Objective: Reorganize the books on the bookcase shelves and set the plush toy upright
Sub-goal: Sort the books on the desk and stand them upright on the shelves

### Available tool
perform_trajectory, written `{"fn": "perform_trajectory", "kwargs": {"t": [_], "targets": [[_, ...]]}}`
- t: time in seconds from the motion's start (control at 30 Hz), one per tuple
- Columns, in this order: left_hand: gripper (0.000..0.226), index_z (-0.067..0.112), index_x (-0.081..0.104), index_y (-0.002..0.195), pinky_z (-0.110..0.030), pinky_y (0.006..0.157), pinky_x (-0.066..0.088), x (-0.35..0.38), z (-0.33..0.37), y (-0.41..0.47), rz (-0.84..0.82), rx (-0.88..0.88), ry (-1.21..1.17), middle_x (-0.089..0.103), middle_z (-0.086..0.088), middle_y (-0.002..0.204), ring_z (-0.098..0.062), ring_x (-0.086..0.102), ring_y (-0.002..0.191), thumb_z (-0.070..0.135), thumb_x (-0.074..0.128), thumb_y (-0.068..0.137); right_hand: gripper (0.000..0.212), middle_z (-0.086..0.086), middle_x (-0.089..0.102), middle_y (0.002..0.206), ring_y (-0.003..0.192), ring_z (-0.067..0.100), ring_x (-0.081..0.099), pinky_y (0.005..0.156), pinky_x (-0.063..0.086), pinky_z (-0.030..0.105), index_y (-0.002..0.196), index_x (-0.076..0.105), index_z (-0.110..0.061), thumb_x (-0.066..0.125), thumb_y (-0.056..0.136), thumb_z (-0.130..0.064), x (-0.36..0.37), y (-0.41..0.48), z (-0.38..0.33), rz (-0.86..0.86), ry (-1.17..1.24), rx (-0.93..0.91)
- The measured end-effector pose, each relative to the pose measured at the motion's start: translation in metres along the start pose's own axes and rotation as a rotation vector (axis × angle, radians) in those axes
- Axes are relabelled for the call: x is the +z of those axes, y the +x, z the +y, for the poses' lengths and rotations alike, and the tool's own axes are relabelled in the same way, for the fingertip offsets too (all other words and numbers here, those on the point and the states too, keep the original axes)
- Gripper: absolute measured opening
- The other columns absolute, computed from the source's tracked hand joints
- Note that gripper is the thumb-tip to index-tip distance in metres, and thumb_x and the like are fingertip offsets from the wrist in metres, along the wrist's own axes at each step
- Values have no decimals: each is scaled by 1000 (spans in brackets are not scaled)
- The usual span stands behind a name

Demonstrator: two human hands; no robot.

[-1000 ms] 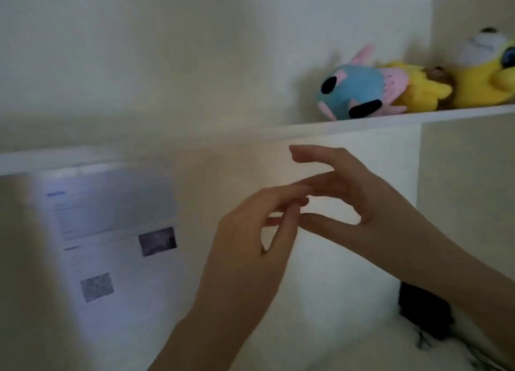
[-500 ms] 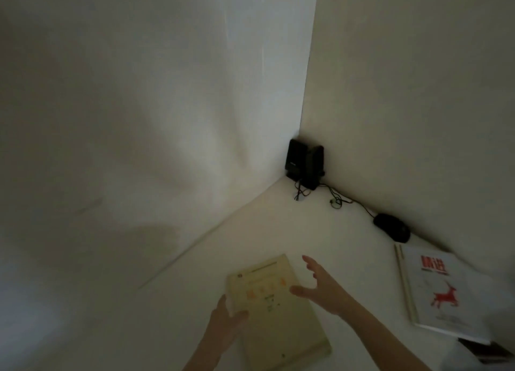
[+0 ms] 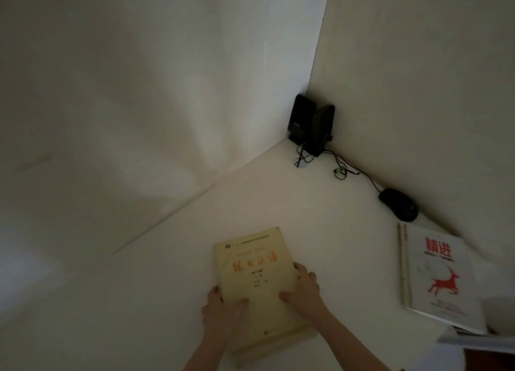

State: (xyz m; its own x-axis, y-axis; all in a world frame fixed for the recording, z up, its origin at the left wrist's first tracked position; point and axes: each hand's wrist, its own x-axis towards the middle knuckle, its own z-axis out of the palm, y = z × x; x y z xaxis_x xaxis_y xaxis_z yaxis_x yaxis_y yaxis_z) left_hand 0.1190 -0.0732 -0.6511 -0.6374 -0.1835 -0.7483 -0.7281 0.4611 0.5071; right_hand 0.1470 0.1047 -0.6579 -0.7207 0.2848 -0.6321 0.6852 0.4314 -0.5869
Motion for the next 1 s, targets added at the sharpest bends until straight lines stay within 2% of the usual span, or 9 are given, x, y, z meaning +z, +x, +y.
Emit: {"fn": "perform_trajectory", "kwargs": {"t": [0.13, 0.23, 0.33, 0.4, 0.6, 0.67, 0.8, 0.9, 1.0], "targets": [[86, 19, 36, 113, -47, 94, 47, 1, -11, -1, 11, 1, -106, 50, -9, 122, -30, 49, 113, 40, 82, 44, 78, 2, 37, 127, 119, 30, 44, 100, 43, 51, 123, 26, -44, 76, 65, -29, -5, -4, 11, -111, 108, -14], [75, 17, 32, 111, -43, 88, 49, 0, -9, -14, -6, 65, -235, 50, -8, 117, -28, 54, 101, 18, 86, 60, 81, 0, 44, 123, 112, 29, 53, 89, 52, 52, 109, 27, -59, 79, 52, -36, -7, 0, 27, -130, 199, -61], [66, 17, 27, 115, -36, 76, 48, -7, -7, -21, -56, 178, -300, 49, -5, 111, -23, 54, 93, 3, 76, 73, 79, 9, 46, 117, 100, 23, 60, 73, 59, 34, 121, 26, -37, 79, 70, -8, -21, -21, 9, -145, 283, -118], [66, 18, 26, 116, -30, 67, 47, -18, 0, -28, -68, 272, -337, 52, 0, 103, -17, 56, 85, -1, 74, 75, 75, 9, 46, 113, 99, 19, 57, 68, 57, 27, 122, 25, -28, 77, 74, 0, -26, -26, 5, -152, 310, -195], [61, 26, 30, 118, -25, 62, 50, -70, 38, -67, -27, 535, -434, 58, 8, 102, -11, 62, 86, 3, 71, 79, 79, 1, 47, 129, 112, 19, 55, 75, 58, 33, 122, 29, -37, 79, 72, -3, -47, -54, -49, -98, 441, -444], [63, 30, 30, 121, -29, 64, 52, -91, 51, -86, -9, 613, -483, 59, 7, 105, -13, 64, 86, 4, 71, 79, 81, 4, 52, 126, 107, 19, 62, 76, 58, 37, 123, 25, -45, 75, 76, -1, -53, -71, -75, -102, 466, -549], [87, 60, 25, 122, -30, 66, 54, -143, 69, -131, 55, 843, -538, 63, 6, 103, -14, 68, 85, 5, 75, 76, 89, -7, 46, 126, 110, 4, 58, 78, 55, 24, 135, 14, -50, 71, 83, -7, -62, -120, -128, -96, 434, -783], [88, 73, 22, 124, -31, 76, 56, -184, 75, -183, 169, 1071, -470, 62, 17, 115, -7, 65, 99, 25, 74, 71, 80, -31, 45, 124, 113, -3, 53, 85, 53, 22, 129, 28, -61, 70, 83, -9, -67, -163, -169, -60, 421, -967], [86, 79, 14, 122, -37, 90, 52, -226, 76, -239, 344, 1242, -416, 46, 32, 133, -5, 54, 119, 30, 70, 79, 74, -36, 42, 127, 120, -1, 48, 91, 49, 19, 125, 38, -62, 71, 79, -15, -74, -213, -214, 19, 380, -1188]]}}
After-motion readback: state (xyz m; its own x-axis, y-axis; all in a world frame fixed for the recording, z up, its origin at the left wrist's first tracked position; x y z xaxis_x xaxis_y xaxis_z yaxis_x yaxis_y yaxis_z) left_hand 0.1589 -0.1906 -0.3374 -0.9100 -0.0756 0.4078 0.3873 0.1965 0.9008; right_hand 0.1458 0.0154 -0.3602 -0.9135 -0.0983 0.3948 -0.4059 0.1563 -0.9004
